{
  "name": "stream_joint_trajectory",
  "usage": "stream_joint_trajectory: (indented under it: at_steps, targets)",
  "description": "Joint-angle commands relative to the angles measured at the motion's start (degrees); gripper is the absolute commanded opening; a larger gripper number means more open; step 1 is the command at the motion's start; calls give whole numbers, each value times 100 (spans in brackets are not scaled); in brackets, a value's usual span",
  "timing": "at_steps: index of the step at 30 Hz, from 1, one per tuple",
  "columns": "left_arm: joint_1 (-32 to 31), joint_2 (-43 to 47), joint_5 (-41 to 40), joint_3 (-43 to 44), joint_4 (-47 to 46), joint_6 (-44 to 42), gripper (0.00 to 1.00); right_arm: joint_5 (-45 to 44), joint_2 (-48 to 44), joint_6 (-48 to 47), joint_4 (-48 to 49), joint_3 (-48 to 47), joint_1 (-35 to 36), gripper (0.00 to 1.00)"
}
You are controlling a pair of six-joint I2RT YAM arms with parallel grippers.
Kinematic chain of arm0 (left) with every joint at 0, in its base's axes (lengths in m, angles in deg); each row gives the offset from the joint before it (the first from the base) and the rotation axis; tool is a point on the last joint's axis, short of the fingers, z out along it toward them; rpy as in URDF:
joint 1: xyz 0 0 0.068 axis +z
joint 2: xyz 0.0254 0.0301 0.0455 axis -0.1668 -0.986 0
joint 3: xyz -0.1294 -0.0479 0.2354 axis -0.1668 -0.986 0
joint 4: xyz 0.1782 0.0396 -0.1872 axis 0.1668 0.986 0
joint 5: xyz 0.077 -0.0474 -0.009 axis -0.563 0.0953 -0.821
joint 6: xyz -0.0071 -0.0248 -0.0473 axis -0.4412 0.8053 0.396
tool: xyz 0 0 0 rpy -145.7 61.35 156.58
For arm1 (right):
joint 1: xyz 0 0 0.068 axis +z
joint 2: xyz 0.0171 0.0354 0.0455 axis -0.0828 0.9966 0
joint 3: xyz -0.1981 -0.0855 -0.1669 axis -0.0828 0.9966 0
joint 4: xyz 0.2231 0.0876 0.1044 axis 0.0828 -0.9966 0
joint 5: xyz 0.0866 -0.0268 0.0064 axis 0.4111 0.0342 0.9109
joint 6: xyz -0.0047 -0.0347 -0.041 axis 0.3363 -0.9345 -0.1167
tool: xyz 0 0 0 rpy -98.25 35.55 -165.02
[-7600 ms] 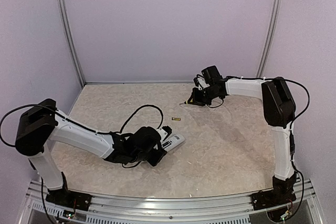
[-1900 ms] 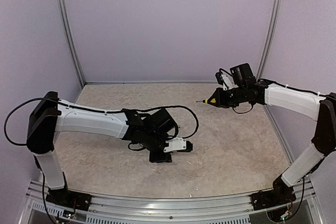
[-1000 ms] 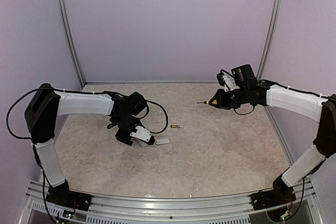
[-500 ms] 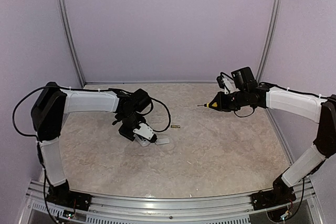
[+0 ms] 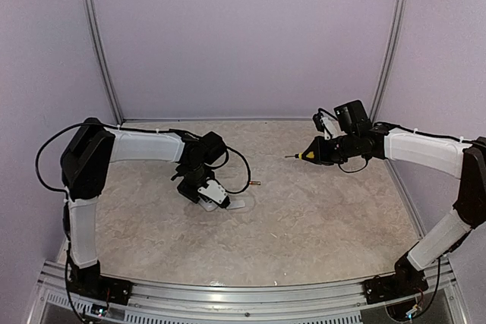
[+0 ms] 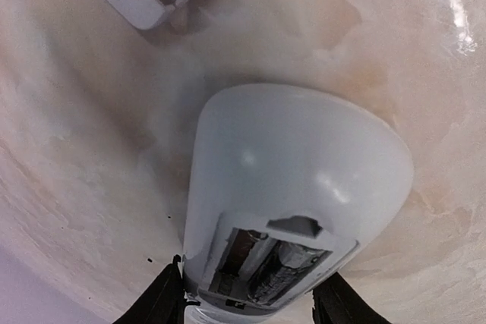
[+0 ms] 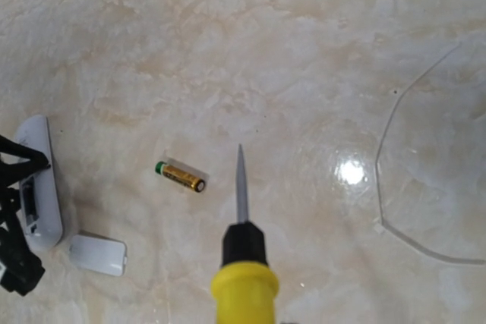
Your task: Unload the batteries from the remote control
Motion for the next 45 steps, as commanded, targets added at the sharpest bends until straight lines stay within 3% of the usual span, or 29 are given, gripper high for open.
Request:
stream_joint_trajectory:
  at_steps: [1,8,13,18,28,36,41,45]
  targets:
    - [-3,-300,12,122,349,-30,54,48,-111,-50,102,75,-47,0]
    - [-108,-691,712,596,1088,220,48,128,-52,-68,120,0,-56,0]
    - [-187,-874,1200,876,1415,533,33,141,-52,-100,59,-59,-63,0]
    - [-305,-649,1954,905,1480,1050,31,152,-78,-71,62,-73,-71,0]
    - [-810,269,2638,-36,534,2444,33,138,-83,-51,1,-190,-76,0]
    - [-1260,429,2612,-535,-481,3987,32,38,-78,-69,-127,-220,-77,0]
    - [-1297,815,2658,-1180,-1219,4324,39,28,-114,-29,-254,-280,-75,0]
    - [-1156,1505,2725,-1431,-1570,4486,58,-48,-198,2,-277,-261,-75,0]
